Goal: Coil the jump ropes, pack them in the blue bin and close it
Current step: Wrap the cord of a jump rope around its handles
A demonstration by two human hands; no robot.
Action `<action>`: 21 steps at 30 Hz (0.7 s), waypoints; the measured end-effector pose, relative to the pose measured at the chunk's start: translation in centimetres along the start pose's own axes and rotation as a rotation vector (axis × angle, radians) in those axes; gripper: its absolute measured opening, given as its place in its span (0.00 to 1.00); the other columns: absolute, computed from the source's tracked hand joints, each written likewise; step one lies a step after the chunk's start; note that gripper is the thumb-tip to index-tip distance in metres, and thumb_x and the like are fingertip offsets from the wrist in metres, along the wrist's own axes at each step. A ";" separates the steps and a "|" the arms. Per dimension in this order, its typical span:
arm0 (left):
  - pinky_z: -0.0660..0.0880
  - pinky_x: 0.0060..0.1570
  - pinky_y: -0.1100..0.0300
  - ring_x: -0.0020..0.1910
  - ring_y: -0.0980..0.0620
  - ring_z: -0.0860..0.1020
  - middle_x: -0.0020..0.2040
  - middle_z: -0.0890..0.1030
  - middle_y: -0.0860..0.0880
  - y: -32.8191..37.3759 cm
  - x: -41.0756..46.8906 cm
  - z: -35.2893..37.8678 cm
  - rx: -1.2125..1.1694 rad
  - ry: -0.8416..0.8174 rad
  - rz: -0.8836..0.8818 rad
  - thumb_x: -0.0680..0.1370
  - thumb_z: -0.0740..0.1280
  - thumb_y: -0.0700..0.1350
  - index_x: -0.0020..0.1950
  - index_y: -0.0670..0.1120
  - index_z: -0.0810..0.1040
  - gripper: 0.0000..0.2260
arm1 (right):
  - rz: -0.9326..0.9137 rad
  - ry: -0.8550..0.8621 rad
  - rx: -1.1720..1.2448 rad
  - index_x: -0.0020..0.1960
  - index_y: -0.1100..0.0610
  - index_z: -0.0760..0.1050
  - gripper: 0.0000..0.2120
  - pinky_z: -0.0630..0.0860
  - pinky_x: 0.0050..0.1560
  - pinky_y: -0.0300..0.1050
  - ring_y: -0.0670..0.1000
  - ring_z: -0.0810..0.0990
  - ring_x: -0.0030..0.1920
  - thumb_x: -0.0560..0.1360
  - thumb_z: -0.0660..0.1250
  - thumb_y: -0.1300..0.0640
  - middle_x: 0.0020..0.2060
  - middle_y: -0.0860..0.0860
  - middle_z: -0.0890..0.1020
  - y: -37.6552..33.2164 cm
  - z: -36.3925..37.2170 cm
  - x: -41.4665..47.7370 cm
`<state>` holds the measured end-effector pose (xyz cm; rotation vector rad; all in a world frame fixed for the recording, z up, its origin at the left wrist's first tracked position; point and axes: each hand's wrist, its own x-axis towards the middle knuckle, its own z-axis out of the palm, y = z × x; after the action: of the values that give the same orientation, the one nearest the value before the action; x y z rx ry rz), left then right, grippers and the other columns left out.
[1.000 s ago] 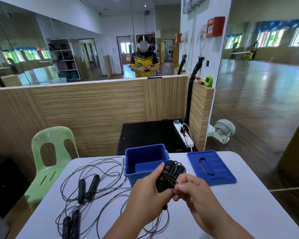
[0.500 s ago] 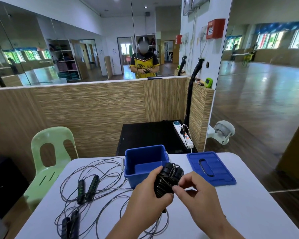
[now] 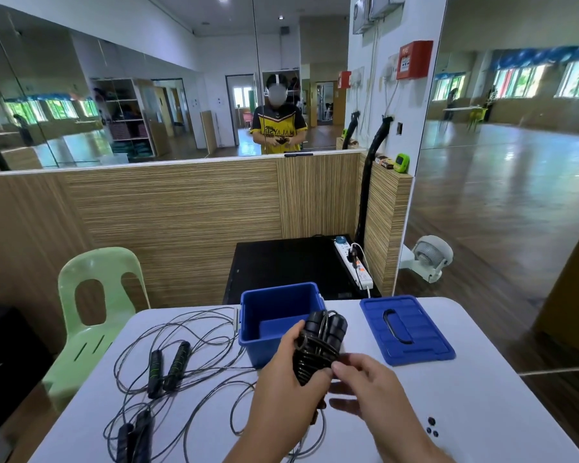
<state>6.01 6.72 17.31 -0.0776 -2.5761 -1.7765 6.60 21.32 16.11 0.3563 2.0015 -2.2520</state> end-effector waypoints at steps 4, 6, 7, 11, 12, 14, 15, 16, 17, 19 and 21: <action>0.80 0.49 0.64 0.53 0.65 0.81 0.54 0.81 0.69 0.1 -0.2 0.5 -0.133 0.006 -0.017 0.76 0.71 0.45 0.69 0.70 0.67 0.28 | 0.077 -0.144 0.157 0.56 0.60 0.84 0.12 0.83 0.51 0.54 0.58 0.87 0.51 0.83 0.62 0.58 0.50 0.58 0.87 -0.4 0.9 -0.1; 0.82 0.44 0.63 0.53 0.62 0.82 0.60 0.80 0.61 0.0 -0.1 0.6 -0.200 0.021 -0.037 0.73 0.70 0.48 0.72 0.67 0.68 0.30 | 0.050 -0.150 0.150 0.57 0.59 0.83 0.11 0.83 0.51 0.53 0.58 0.86 0.52 0.83 0.63 0.58 0.50 0.58 0.87 -0.6 1.2 0.0; 0.82 0.41 0.63 0.53 0.61 0.82 0.63 0.78 0.58 0.0 -0.1 0.6 -0.224 0.032 -0.039 0.71 0.69 0.49 0.72 0.67 0.68 0.31 | 0.036 -0.152 0.146 0.58 0.59 0.83 0.10 0.83 0.51 0.53 0.57 0.86 0.52 0.82 0.64 0.59 0.50 0.58 0.87 -0.6 1.2 0.0; 0.81 0.39 0.57 0.55 0.50 0.83 0.64 0.78 0.53 -0.7 0.1 0.0 -0.317 0.031 -0.060 0.70 0.69 0.49 0.67 0.73 0.70 0.29 | 0.004 -0.164 0.123 0.58 0.59 0.82 0.10 0.84 0.54 0.55 0.57 0.87 0.52 0.82 0.65 0.60 0.50 0.58 0.87 -1.0 1.3 0.2; 0.80 0.37 0.56 0.54 0.46 0.83 0.63 0.80 0.52 -0.9 0.2 -0.2 -0.330 0.031 -0.081 0.73 0.69 0.46 0.68 0.72 0.70 0.29 | 0.001 -0.166 0.113 0.59 0.59 0.82 0.10 0.84 0.53 0.54 0.57 0.87 0.51 0.82 0.65 0.60 0.50 0.58 0.87 -1.0 1.4 0.3; 0.81 0.38 0.52 0.51 0.44 0.84 0.60 0.82 0.50 -1.5 0.5 -0.7 -0.347 0.042 -0.112 0.76 0.69 0.43 0.70 0.69 0.70 0.29 | 0.000 -0.171 0.094 0.59 0.59 0.82 0.10 0.83 0.50 0.50 0.57 0.87 0.51 0.82 0.65 0.61 0.50 0.58 0.87 -1.1 1.6 0.5; 0.83 0.42 0.49 0.51 0.44 0.84 0.59 0.83 0.50 -1.9 0.7 -1.0 -0.345 0.046 -0.118 0.75 0.70 0.43 0.71 0.67 0.71 0.28 | 0.000 -0.174 0.083 0.59 0.59 0.82 0.10 0.83 0.49 0.49 0.57 0.87 0.51 0.82 0.65 0.61 0.50 0.58 0.87 -1.1 1.8 0.6; 0.84 0.46 0.47 0.51 0.45 0.84 0.58 0.83 0.50 -2.1 0.8 -1.4 -0.336 0.047 -0.128 0.76 0.70 0.42 0.71 0.65 0.71 0.28 | 0.001 -0.176 0.070 0.59 0.59 0.82 0.10 0.83 0.48 0.48 0.57 0.87 0.51 0.82 0.65 0.61 0.50 0.58 0.87 -1.2 2.0 0.8; 0.84 0.47 0.47 0.51 0.46 0.85 0.58 0.83 0.49 -2.3 0.9 -1.8 -0.331 0.042 -0.133 0.78 0.70 0.40 0.71 0.63 0.72 0.27 | 0.001 -0.178 0.058 0.58 0.59 0.83 0.10 0.82 0.47 0.47 0.57 0.87 0.51 0.82 0.65 0.61 0.49 0.58 0.87 -1.2 2.2 0.8; 0.85 0.45 0.50 0.50 0.47 0.85 0.58 0.84 0.48 -2.8 1.2 -2.6 -0.340 0.042 -0.150 0.79 0.69 0.38 0.71 0.61 0.73 0.25 | 0.002 -0.182 0.036 0.58 0.59 0.83 0.10 0.82 0.46 0.46 0.56 0.87 0.50 0.82 0.65 0.61 0.49 0.58 0.87 -1.3 2.8 1.0; 0.84 0.46 0.52 0.49 0.50 0.86 0.56 0.85 0.48 -3.3 1.5 -3.5 -0.355 0.040 -0.159 0.79 0.70 0.38 0.70 0.59 0.74 0.24 | 0.006 -0.182 0.017 0.58 0.58 0.83 0.10 0.82 0.47 0.47 0.56 0.87 0.50 0.82 0.65 0.60 0.50 0.58 0.87 -1.2 3.5 1.4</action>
<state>4.30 2.31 15.57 0.1622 -2.2676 -2.2469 4.67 18.13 17.25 0.1517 1.8897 -2.2104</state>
